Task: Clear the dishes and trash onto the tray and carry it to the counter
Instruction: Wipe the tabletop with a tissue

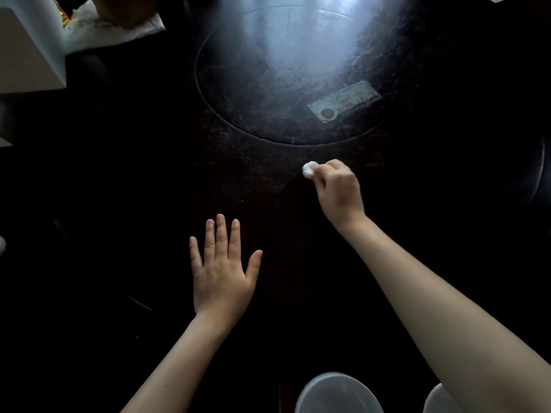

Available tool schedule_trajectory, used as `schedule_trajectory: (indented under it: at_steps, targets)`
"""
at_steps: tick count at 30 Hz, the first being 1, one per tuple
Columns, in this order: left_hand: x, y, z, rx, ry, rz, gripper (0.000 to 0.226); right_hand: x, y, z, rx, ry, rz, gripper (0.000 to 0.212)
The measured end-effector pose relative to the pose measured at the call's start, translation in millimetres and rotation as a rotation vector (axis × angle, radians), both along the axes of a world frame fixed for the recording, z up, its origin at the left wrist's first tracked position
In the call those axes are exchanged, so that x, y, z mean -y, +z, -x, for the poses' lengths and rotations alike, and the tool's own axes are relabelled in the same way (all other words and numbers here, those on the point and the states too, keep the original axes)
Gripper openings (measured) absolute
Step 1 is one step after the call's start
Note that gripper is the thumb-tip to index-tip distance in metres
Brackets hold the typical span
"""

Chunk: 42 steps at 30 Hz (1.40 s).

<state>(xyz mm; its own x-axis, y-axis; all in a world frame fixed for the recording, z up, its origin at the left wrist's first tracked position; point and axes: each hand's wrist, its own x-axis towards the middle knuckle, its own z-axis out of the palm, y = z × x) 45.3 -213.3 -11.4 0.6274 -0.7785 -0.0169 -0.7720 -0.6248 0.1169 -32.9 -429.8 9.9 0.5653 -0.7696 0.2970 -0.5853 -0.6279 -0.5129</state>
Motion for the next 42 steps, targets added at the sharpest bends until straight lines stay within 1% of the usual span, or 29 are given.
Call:
schedule_trajectory:
  at_steps: [2,4,5,6,8,10,11,12,14,16,18,20,22,24,26,28,29,30,32,35,37,38,39,40,42]
  targets:
    - [0,0,0,-0.004,-0.002,-0.008,0.075,-26,2,-3,0.000,0.146,-0.019,0.011]
    - [1,0,-1,-0.007,0.000,-0.018,0.076,-58,0,-3,-0.002,0.344,-0.004,0.010]
    - [1,0,-1,-0.012,0.002,-0.020,0.076,-71,-2,-2,-0.021,0.423,0.011,0.013]
    - [1,0,-1,-0.018,0.002,-0.019,0.076,-78,-4,0,-0.053,0.478,0.032,0.017]
    - [2,0,-1,-0.020,-0.002,-0.018,0.076,-73,-6,4,-0.101,0.515,0.125,0.021]
    - [1,0,-1,-0.019,-0.005,-0.013,0.076,-50,-9,4,-0.112,0.470,0.217,0.022]
    - [0,1,-1,-0.024,-0.004,-0.004,0.076,-34,-11,3,-0.105,0.402,0.245,0.020]
    - [-1,1,-1,-0.030,-0.004,0.006,0.076,-15,-13,4,-0.108,0.308,0.267,0.018]
    - [-2,0,-1,-0.034,-0.003,0.020,0.075,23,-14,8,-0.133,0.047,0.272,0.017]
    - [-2,0,0,-0.029,-0.004,0.020,0.073,46,-11,16,-0.137,-0.151,0.147,0.018]
    - [-2,1,0,-0.025,-0.005,0.014,0.073,47,-9,12,-0.119,-0.222,0.062,0.021]
    - [-2,0,0,-0.027,-0.006,0.008,0.073,34,-8,-1,-0.074,-0.217,0.039,0.022]
    - [-2,1,0,-0.039,-0.007,0.009,0.074,13,-9,-18,-0.010,-0.142,0.023,0.023]
    - [-1,1,-1,-0.054,-0.003,0.013,0.076,-19,-13,-35,0.019,0.025,0.023,0.026]
    - [-1,3,-2,-0.084,0.010,0.044,0.080,-60,-12,-46,0.023,0.250,0.026,0.029]
    - [-2,5,-4,-0.157,0.016,0.112,0.086,-85,-11,-49,0.009,0.448,0.069,0.027]
    - [-3,8,-5,-0.208,0.015,0.143,0.088,-85,-10,-48,-0.010,0.493,0.084,0.024]
    - [-5,10,-7,-0.249,0.009,0.158,0.088,-77,-10,-47,-0.021,0.487,0.088,0.020]
    - [-14,14,-10,-0.225,0.002,0.145,0.086,-50,-11,-39,0.005,0.361,0.107,0.022]
    - [-35,16,-13,-0.179,0.043,0.046,0.085,6,-11,-10,0.028,0.004,0.107,0.028]
    - [-47,15,-13,-0.170,0.055,0.003,0.087,31,-8,7,0.004,-0.232,0.049,0.026]
    - [-50,13,-12,-0.152,0.051,-0.008,0.088,34,-8,8,-0.009,-0.301,0.025,0.024]
    - [-51,11,-12,-0.128,0.045,-0.014,0.087,30,-8,3,-0.019,-0.312,0.024,0.023]
    - [-52,8,-12,-0.105,0.040,-0.019,0.086,19,-8,-5,-0.022,-0.249,0.044,0.023]
    - [-51,5,-12,-0.066,0.041,-0.031,0.084,-20,-10,-25,-0.005,0.032,0.073,0.026]
